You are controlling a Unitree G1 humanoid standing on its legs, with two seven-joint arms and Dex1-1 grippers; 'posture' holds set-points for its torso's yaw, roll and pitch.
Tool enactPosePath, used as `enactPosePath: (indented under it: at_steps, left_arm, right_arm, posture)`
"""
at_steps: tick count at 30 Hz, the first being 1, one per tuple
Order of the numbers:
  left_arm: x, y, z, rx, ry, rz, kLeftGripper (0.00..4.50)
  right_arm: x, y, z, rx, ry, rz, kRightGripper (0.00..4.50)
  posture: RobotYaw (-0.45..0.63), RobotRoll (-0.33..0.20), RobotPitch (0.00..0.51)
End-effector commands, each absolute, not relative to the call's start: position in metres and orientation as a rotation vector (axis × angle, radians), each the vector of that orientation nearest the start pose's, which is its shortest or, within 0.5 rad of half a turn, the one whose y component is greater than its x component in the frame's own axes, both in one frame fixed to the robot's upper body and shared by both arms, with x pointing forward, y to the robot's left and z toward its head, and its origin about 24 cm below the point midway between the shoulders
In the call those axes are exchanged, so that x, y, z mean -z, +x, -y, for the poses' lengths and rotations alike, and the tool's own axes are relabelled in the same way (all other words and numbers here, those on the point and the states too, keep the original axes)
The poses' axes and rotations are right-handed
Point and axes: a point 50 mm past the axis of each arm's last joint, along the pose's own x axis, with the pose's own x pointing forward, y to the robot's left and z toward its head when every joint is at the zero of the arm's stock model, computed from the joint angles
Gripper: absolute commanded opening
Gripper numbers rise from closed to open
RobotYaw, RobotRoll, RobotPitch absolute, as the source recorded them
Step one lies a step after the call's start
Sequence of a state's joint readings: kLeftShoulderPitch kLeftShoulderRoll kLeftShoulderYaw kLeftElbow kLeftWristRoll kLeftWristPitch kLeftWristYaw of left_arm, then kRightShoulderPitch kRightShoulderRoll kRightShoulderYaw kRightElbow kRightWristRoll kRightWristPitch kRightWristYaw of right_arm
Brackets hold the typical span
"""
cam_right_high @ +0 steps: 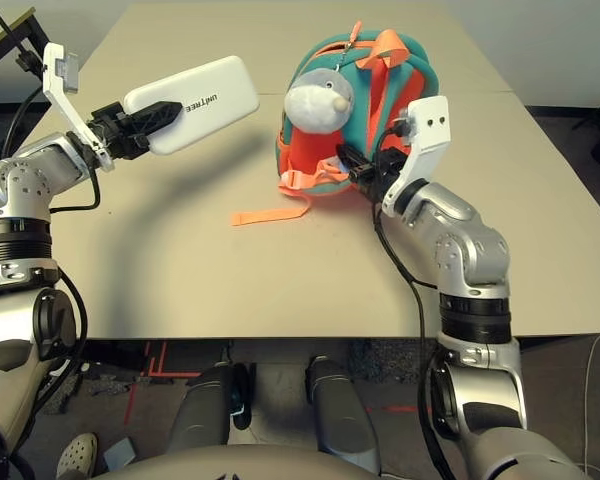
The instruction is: Put the pencil case into the backpack and zip it.
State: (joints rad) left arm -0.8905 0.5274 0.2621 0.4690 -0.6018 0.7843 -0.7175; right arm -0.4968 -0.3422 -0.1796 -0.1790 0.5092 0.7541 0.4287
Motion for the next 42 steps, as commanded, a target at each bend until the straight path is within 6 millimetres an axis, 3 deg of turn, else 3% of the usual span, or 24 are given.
enactPosePath:
  at_steps: [1, 9, 13, 18, 29, 42]
  left_arm:
    - [-0.221, 0.365, -0.219, 0.707, -0.361, -0.063, 1.19]
    - [-0.219, 0.367, -0.219, 0.710, -0.363, -0.065, 1.19]
    - [-0.218, 0.367, -0.218, 0.711, -0.364, -0.067, 1.19]
    - [-0.220, 0.369, -0.216, 0.719, -0.360, -0.060, 1.19]
    - [-0.263, 0.359, -0.203, 0.900, -0.284, 0.050, 1.19]
    - [-0.307, 0.335, -0.196, 1.124, -0.174, 0.123, 1.19]
  right_arm:
    - [-0.186, 0.299, 0.171, -0.592, 0.171, 0.018, 0.52]
    - [-0.194, 0.277, 0.183, -0.561, 0.176, 0.025, 0.52]
    - [-0.187, 0.264, 0.183, -0.564, 0.193, -0.013, 0.52]
    - [-0.173, 0.263, 0.177, -0.555, 0.210, -0.058, 0.52]
    - [-0.148, 0.270, 0.180, -0.476, 0.140, -0.150, 0.52]
    - [-0.143, 0.275, 0.179, -0.469, 0.117, -0.173, 0.52]
  posture:
    - [-0.18, 0.000, 0.112]
    - [-0.19, 0.000, 0.099]
    - [-0.19, 0.000, 0.095]
    - [-0.20, 0.000, 0.092]
    - [-0.19, 0.000, 0.088]
    - [-0.18, 0.000, 0.106]
